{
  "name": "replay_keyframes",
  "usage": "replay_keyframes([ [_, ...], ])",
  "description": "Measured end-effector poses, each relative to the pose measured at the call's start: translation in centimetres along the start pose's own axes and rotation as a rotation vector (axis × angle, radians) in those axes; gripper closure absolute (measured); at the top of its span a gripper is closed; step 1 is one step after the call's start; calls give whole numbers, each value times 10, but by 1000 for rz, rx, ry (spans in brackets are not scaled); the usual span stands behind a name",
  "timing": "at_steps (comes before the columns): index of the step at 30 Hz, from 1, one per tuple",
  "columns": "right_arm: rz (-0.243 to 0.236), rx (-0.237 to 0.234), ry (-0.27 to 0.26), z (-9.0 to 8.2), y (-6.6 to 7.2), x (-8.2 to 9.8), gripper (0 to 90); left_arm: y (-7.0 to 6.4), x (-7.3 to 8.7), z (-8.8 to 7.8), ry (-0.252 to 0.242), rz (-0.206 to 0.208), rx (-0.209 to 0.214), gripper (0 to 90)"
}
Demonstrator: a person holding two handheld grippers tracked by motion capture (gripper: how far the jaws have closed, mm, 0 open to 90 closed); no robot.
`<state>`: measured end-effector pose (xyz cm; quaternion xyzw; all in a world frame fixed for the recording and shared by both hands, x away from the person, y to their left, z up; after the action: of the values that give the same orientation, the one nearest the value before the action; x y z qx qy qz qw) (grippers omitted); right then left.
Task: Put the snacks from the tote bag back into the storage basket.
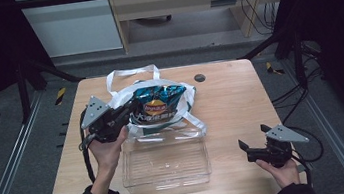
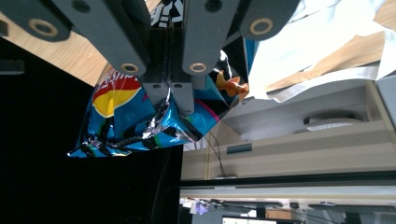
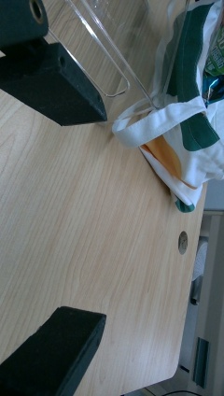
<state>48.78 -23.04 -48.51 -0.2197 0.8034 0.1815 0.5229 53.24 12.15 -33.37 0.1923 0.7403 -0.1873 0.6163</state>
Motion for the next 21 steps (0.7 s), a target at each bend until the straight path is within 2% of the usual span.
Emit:
replay_keyframes([
  [13, -5, 1, -1, -1, 0, 0, 50, -23, -19, -26, -58, 16, 43, 898],
  [21, -2, 1, -2, -2, 0, 0, 50, -32, -24, -46, -80, 34, 48, 898],
])
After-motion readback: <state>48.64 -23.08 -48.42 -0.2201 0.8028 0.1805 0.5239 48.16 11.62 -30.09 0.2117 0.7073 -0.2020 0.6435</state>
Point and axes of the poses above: each handheld gripper's, and its own axes: z roughly forward along the jaws, x roughly out of its underside, y roughly to its left, the point moved 9 cm from there along z, roughly forward along the jaws, and after that the axes turned 8 degrees about -x, right-handed, at the moved point
